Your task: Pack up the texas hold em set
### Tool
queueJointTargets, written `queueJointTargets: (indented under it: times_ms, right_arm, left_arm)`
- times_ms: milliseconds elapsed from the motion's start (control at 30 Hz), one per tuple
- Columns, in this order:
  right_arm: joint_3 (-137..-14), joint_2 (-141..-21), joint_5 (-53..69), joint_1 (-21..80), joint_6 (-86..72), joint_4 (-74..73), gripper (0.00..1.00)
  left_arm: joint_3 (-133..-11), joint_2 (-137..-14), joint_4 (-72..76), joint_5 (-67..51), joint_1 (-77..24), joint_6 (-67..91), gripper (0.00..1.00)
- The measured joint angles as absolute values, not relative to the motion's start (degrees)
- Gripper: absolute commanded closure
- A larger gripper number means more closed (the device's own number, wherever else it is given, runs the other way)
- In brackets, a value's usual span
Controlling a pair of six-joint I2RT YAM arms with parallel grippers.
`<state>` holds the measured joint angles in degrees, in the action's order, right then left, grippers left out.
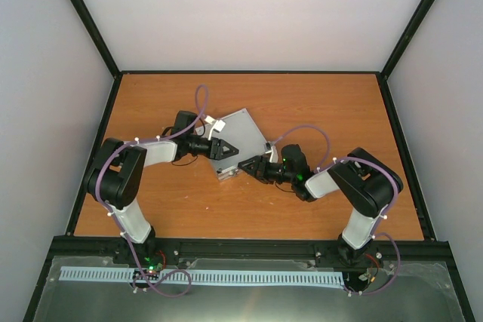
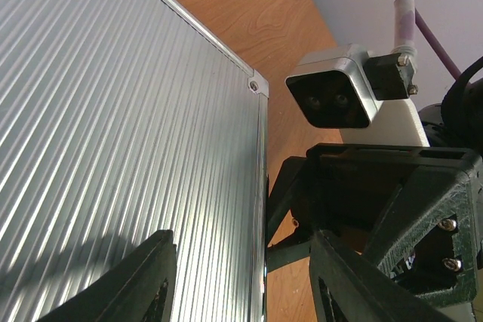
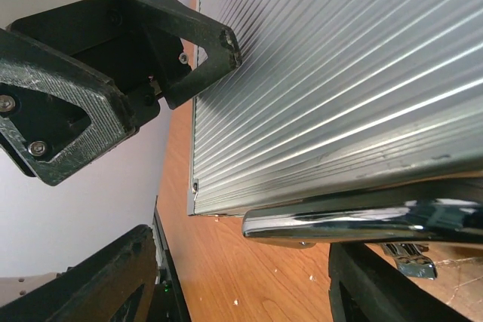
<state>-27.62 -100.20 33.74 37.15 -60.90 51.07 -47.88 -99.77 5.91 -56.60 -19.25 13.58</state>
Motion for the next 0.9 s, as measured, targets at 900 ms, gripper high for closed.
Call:
queueJointTargets:
  times_ms: [900]
  right_arm:
    - [-27.90, -100.79, 33.08, 37.21, -61.80, 52.93, 0.38]
  left_arm:
    - [-47.29, -99.77, 7.66, -56.75, -19.22, 13.63, 0.50]
